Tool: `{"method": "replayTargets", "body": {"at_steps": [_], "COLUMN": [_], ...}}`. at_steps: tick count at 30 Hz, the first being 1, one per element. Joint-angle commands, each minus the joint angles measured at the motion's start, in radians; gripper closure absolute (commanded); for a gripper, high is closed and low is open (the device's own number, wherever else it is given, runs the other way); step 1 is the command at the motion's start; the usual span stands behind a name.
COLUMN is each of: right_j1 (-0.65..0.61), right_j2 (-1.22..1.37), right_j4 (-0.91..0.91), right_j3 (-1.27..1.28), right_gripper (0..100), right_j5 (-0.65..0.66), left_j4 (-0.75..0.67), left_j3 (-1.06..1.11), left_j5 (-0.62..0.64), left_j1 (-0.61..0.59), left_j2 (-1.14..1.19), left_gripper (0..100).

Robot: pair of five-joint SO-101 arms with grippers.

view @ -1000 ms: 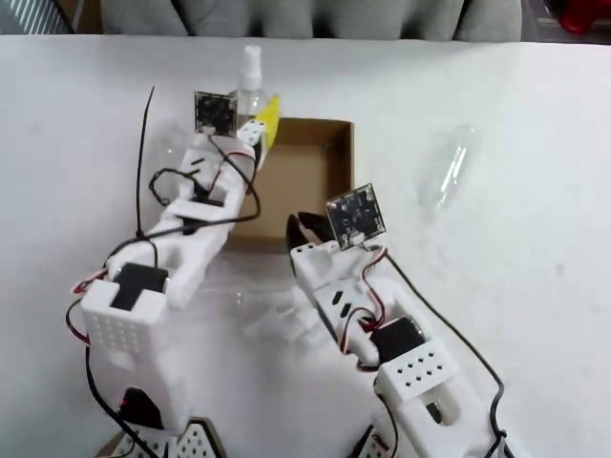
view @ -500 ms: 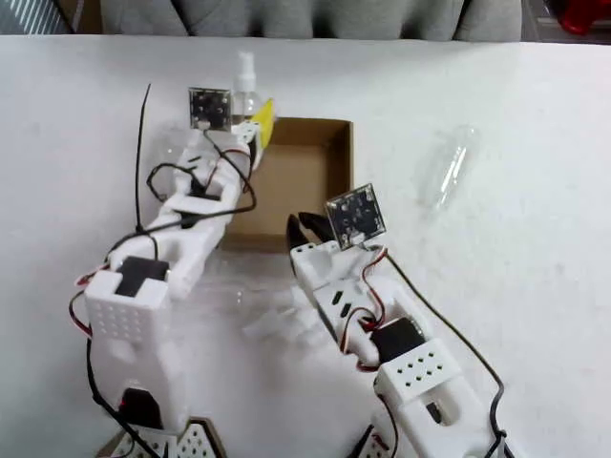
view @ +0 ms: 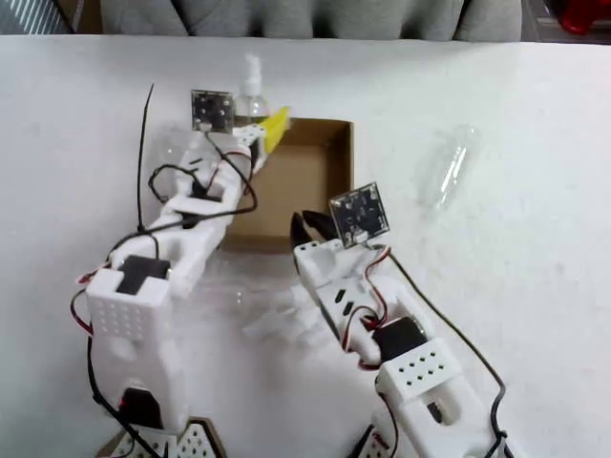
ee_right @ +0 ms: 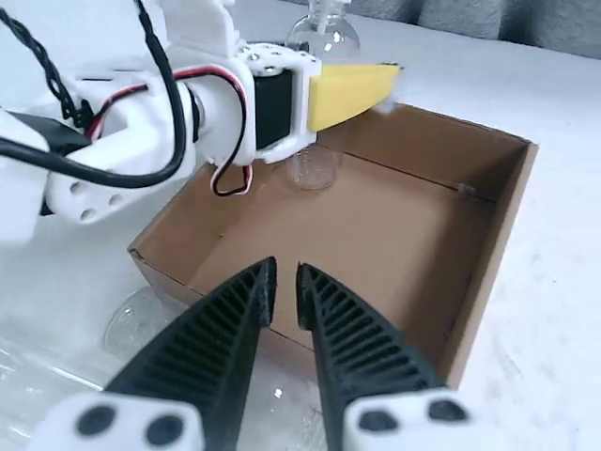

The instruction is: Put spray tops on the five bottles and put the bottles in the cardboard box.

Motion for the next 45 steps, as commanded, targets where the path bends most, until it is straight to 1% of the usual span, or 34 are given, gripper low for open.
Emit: {"method": "replayTargets", "body": {"at_steps": [1,4,9,25,28,34,45], "right_j1": [0.021,0.021,0.019,0.019,0.019,0.019,0.021], "right_j2": [-0.013,-0.013,-0.008,-0.008,-0.008,-0.007,-0.008], "right_j4": [0.008,0.008,0.008,0.008,0.008,0.008,0.008], "right_j3": [-0.06,-0.06,-0.06,-0.06,-0.06,-0.06,-0.06], "right_gripper": [98.3,98.3,98.3,98.3,98.3,98.3,98.3], "right_j5": [0.003,0.005,0.06,0.064,0.064,0.064,0.064], "left_j4": [0.0,0.0,0.0,-0.006,0.0,0.0,0.002], "left_j3": [-0.011,-0.009,-0.009,-0.008,0.003,0.097,0.193], "left_j5": [0.005,0.005,0.005,0.014,0.015,0.046,0.041], "left_j1": [-0.012,-0.015,-0.021,-0.021,-0.022,-0.021,-0.021], "left_j2": [-0.019,-0.019,-0.019,-0.024,-0.059,-0.171,-0.263], "left_gripper": [66,66,66,66,66,66,66]}}
